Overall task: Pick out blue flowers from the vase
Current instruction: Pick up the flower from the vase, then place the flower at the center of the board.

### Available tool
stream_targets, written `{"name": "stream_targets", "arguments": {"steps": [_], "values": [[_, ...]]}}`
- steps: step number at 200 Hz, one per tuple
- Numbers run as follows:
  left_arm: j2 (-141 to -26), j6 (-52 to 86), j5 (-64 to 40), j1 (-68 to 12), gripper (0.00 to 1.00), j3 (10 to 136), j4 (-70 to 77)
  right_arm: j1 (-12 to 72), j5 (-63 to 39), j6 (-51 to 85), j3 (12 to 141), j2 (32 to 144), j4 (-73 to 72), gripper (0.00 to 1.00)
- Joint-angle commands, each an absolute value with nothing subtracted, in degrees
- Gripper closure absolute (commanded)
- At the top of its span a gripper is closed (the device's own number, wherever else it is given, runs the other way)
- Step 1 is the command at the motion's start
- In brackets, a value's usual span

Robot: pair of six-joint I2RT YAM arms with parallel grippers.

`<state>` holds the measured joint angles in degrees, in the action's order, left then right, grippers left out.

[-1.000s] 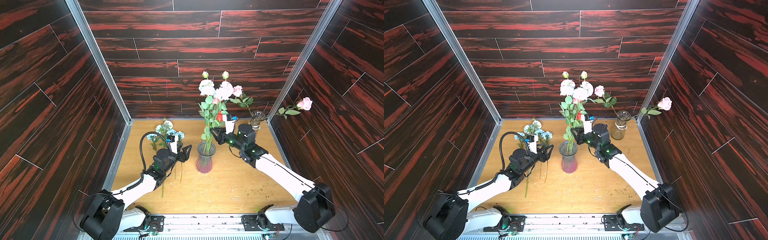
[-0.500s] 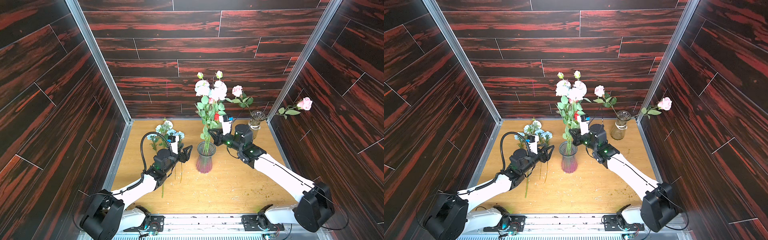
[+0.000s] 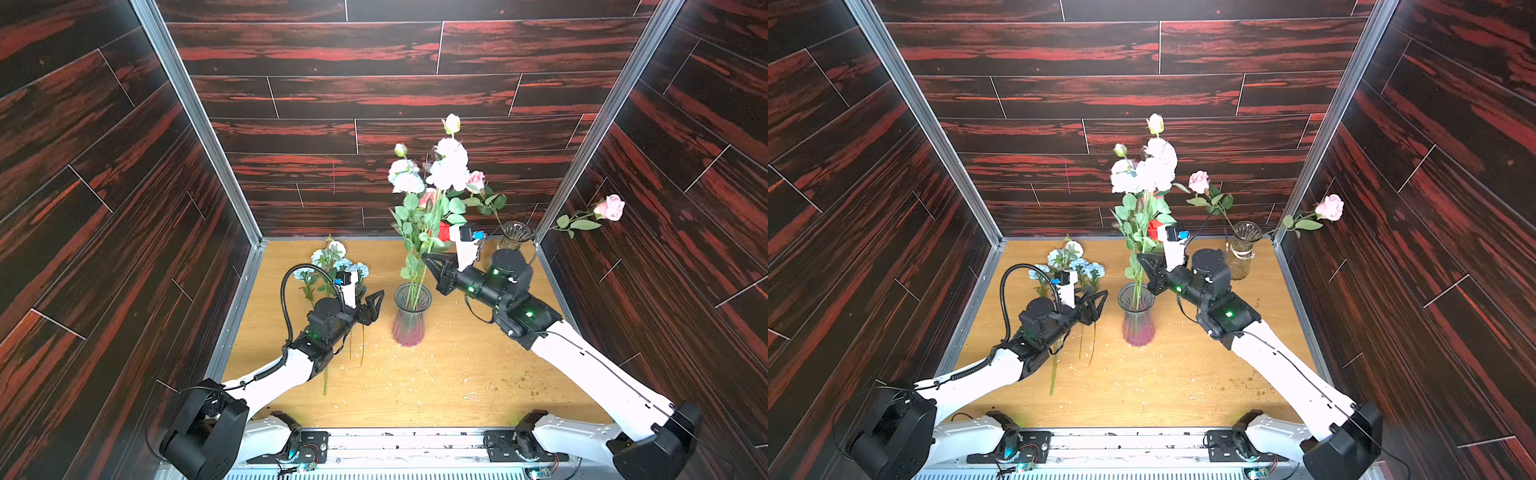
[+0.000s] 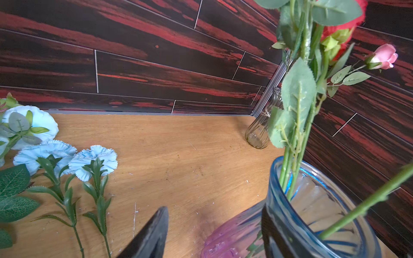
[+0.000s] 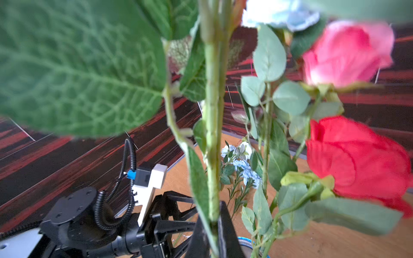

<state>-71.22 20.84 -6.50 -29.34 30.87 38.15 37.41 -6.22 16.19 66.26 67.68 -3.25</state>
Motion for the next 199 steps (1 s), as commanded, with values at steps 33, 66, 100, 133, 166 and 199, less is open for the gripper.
{"name": "stream_targets", "arguments": {"steps": [33,66,100,133,166,199], "values": [[-68.55,19.12,-4.45,-29.61,0.33,33.19,33.77,37.95,-6.93,13.26,79.71,67.0,4.96,1.0],[-64.91,19.42,-2.24,-29.57,0.3,36.6,25.25,37.82,-7.21,11.57,90.55,69.85,11.41,1.0],[-58.1,19.13,1.05,-29.62,0.27,39.09,14.65,37.79,-11.23,11.1,99.75,73.59,16.02,1.0],[-50.94,22.58,4.04,-29.58,0.25,37.76,9.54,37.79,-18.53,11.58,105.26,76.87,19.66,1.0],[-44.58,21.23,-1.16,-29.53,0.14,42.89,-0.84,37.84,-27.45,12.83,102.78,76.81,17.77,1.0],[-42.47,22.02,-9.59,-29.53,0.1,51.1,-6.97,37.83,-35.49,14.33,102.91,78.5,16.98,1.0]]}}
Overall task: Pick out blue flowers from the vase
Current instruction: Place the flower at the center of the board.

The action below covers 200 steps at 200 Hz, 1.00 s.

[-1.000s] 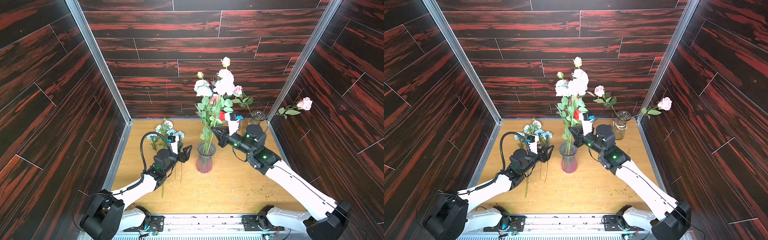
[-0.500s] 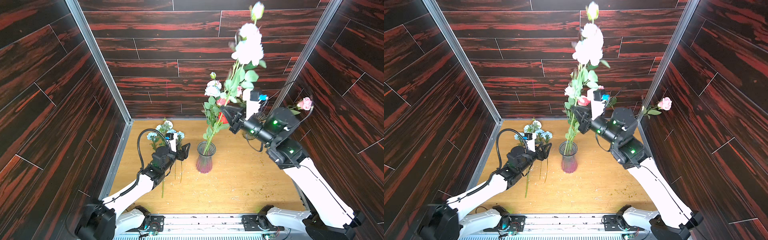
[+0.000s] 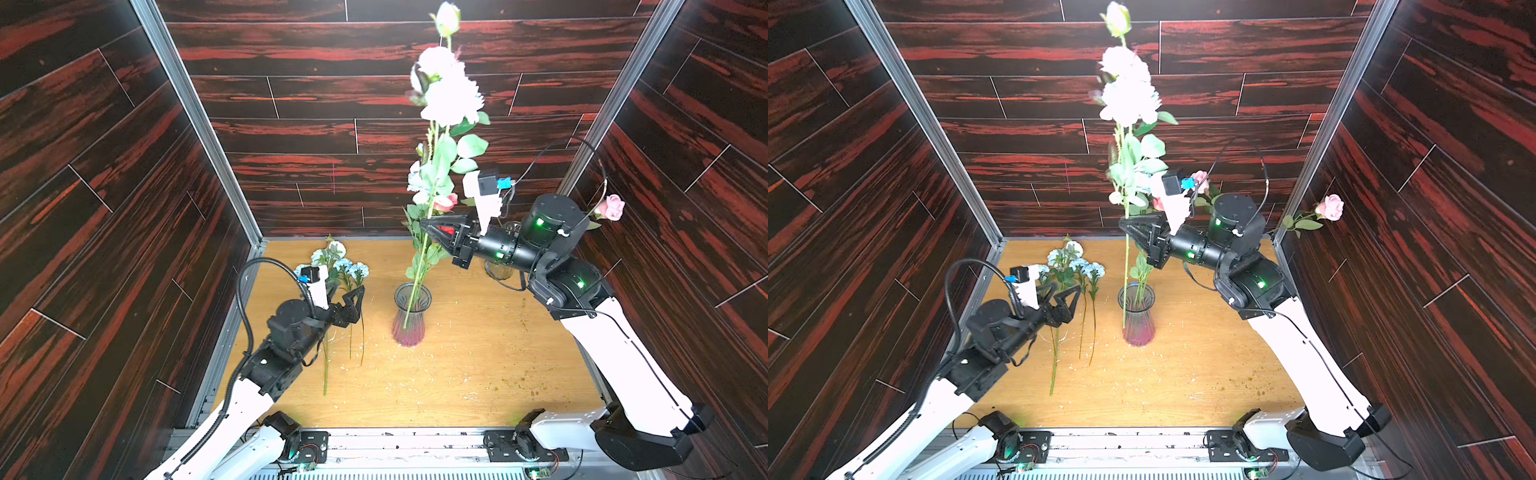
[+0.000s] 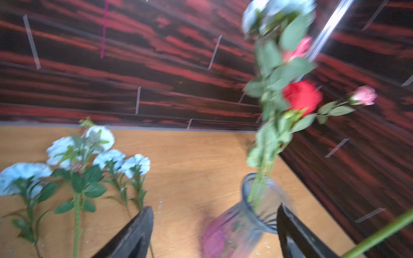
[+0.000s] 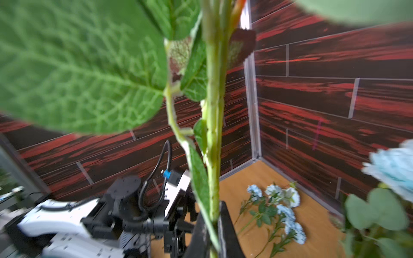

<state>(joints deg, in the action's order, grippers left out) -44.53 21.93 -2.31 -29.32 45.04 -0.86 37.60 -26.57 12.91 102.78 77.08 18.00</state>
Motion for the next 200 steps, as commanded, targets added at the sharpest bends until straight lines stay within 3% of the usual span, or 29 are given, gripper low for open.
{"name": "stream_targets", "arguments": {"steps": [1,64,113,200], "values": [[-42.46,22.04,-9.98,-29.53,0.1,51.3,-7.0,37.81,-35.68,14.37,102.92,78.58,16.97,1.0],[-49.22,23.58,-32.6,-29.53,0.08,66.82,-11.5,37.82,-42.23,14.83,101.77,80.04,17.97,1.0],[-53.69,22.06,-41.35,-29.53,0.08,72.1,-12.88,37.79,-47.51,17.63,100.51,81.45,16.0,1.0],[-59.25,23.29,-49.31,-29.53,0.22,74.69,-9.38,37.94,-51.71,20.38,99.95,83.19,12.41,1.0]]}}
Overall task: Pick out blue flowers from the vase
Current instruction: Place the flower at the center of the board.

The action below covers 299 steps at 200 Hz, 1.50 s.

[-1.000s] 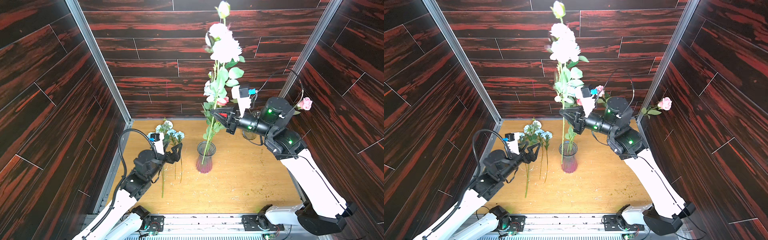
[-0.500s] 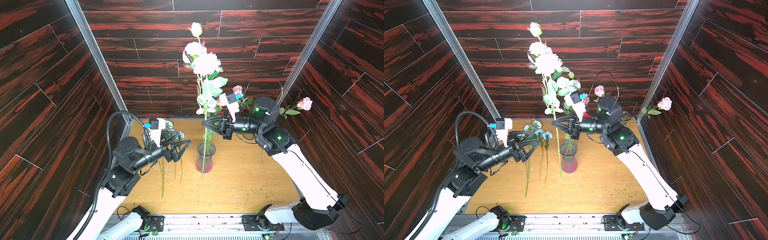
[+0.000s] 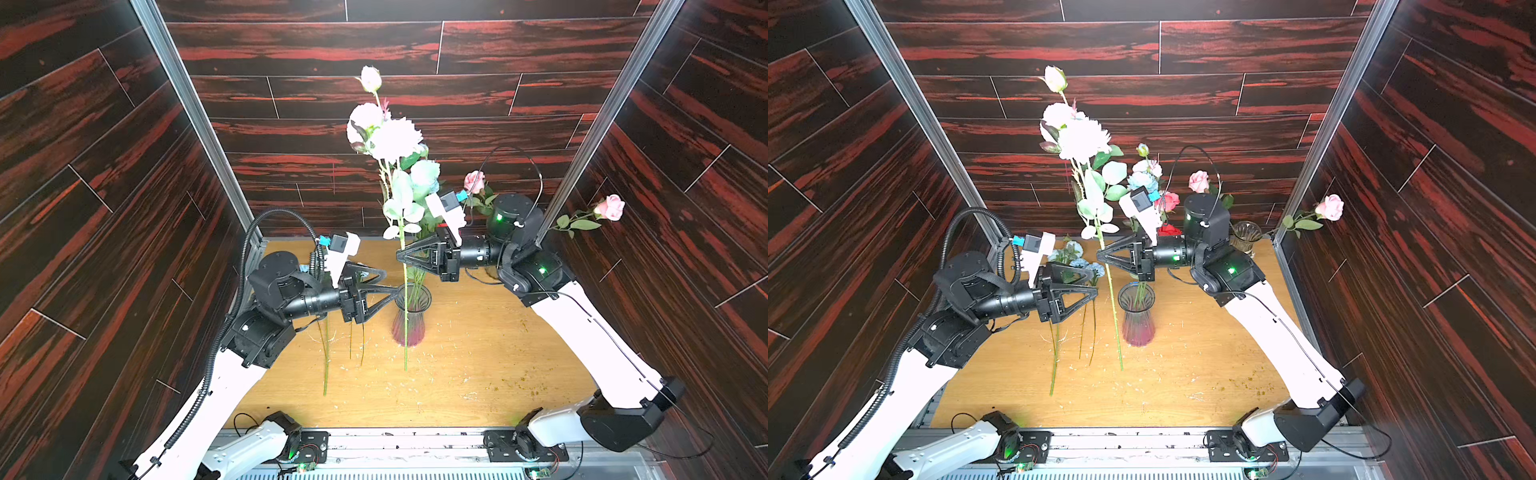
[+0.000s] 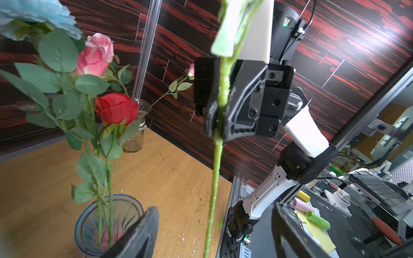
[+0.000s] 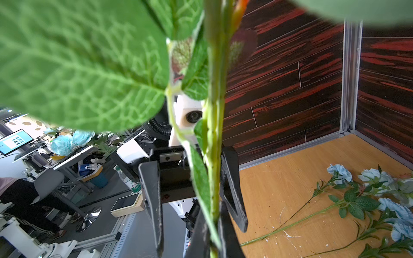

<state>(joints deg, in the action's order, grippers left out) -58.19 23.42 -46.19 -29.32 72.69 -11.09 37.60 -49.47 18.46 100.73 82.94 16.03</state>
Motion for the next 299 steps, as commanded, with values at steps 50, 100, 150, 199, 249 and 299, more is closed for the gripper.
{"name": "stream_targets", "arguments": {"steps": [50,100,150,199,249,299], "values": [[-60.53,23.94,-49.55,-29.53,0.29,73.95,-7.0,38.71,-52.69,22.43,99.4,84.19,9.24,1.0],[-61.51,26.38,-50.13,-29.53,0.42,74.4,-2.8,39.24,-52.49,22.72,99.63,84.87,8.71,1.0],[-62.05,27.07,-51.05,-29.59,0.59,74.18,-1.94,39.76,-51.6,23.54,99.32,85.07,7.04,1.0],[-62.32,28.56,-51.67,-29.56,0.74,74.62,-0.09,40.04,-50.81,23.42,99.29,84.99,6.77,1.0],[-62.15,28.19,-50.89,-29.61,1.0,74.8,-1.49,40.0,-49.38,23.01,99.03,84.73,7.24,1.0],[-59.24,21.84,-41.08,-29.58,1.0,75.11,-14.92,40.02,-42.21,19.03,97.66,80.98,11.58,0.49]]}}
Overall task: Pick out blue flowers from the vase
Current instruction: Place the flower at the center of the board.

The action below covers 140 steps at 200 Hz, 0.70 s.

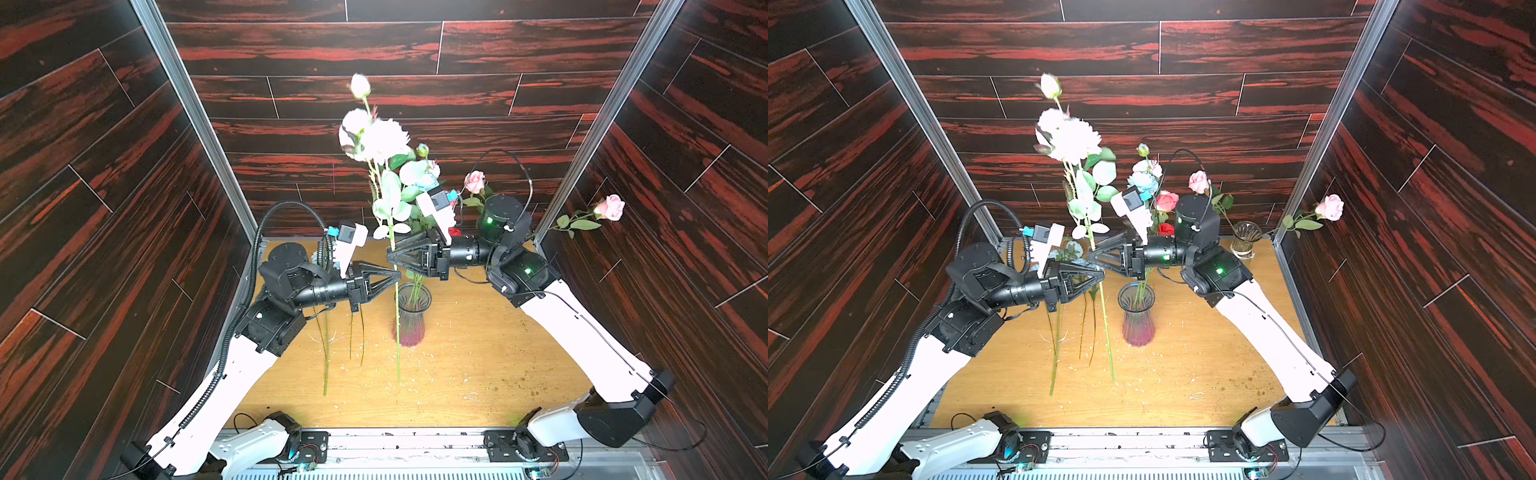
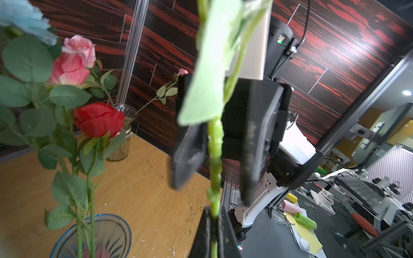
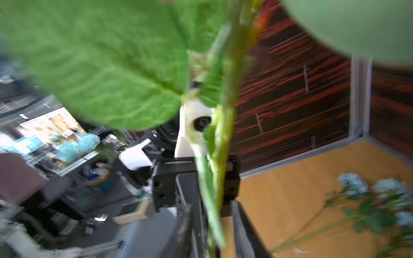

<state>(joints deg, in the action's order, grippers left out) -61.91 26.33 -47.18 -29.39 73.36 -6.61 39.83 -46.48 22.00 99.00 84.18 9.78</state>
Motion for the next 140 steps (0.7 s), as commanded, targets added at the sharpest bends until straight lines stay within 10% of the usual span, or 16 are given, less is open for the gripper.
{"name": "stream_targets", "arguments": {"steps": [1,140], "values": [[-59.15,21.73,-40.8,-29.6,1.0,75.13,-15.24,40.01,-42.02,18.96,97.52,80.83,11.63,0.49],[-66.47,14.94,15.37,-24.85,1.0,77.43,-50.22,40.0,-8.57,7.76,84.66,56.1,23.2,0.26]]}}
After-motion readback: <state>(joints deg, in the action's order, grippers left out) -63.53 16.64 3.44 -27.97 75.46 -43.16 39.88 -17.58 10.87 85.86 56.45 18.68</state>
